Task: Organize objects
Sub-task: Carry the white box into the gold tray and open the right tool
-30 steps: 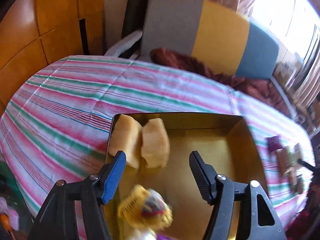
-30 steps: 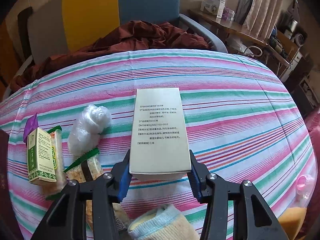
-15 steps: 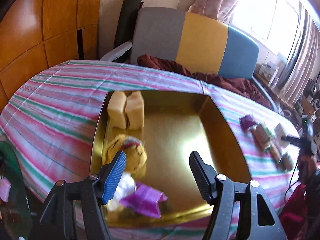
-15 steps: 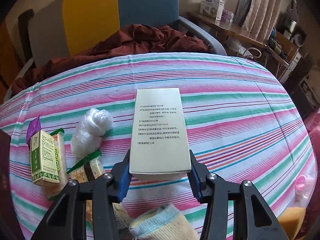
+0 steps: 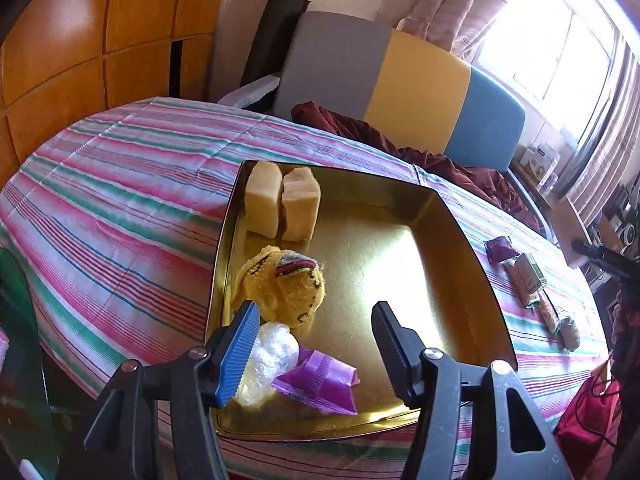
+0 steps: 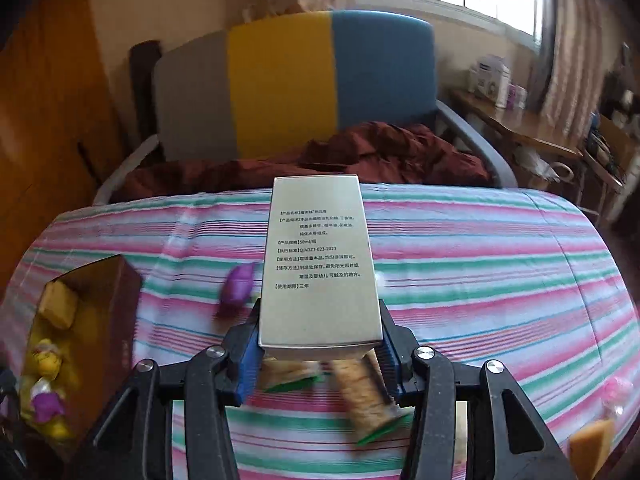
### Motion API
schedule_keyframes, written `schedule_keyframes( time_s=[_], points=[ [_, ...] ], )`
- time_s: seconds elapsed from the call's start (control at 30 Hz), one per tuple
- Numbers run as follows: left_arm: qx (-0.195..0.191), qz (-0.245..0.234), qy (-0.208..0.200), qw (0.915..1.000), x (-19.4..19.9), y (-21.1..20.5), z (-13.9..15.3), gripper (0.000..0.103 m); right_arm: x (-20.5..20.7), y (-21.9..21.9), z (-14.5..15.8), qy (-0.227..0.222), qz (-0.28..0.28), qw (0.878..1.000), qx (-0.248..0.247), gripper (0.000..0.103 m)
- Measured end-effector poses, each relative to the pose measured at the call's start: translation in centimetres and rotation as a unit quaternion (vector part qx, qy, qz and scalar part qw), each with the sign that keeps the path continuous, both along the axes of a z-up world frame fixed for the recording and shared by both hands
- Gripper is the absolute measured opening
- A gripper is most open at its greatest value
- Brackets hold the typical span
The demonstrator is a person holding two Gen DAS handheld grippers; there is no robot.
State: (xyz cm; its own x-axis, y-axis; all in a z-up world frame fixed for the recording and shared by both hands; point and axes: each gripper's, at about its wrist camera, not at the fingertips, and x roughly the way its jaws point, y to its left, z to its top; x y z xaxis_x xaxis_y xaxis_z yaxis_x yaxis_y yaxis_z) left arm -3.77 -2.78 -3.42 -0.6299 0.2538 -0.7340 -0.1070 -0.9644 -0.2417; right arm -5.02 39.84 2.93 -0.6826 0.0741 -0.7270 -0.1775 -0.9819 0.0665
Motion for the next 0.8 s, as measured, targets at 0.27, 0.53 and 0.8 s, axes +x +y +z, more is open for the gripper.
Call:
schedule_keyframes(
  time_s=[0.27,0.53,0.8],
  points=[
    [0.031,0.020,0.000,0.9993,0.0,-2.2,-0.6,0.058,-3.0,-18.9,-1.2,-0.031,0.198,0.980,-0.013,0.050],
    [0.043,0.031,0.005,0.9986,-0.1,-3.5,-0.9,0.058,-6.6,-28.1,-9.1,-0.128,0.208,0.968,-0.050,0.050],
    [0.037,0.050,-0.001,0.9980,-0.5,-4.6,-1.6,0.058,-7.2,-31.0,-10.9,-0.149,0.225,0.957,-0.105,0.054]
  ],
)
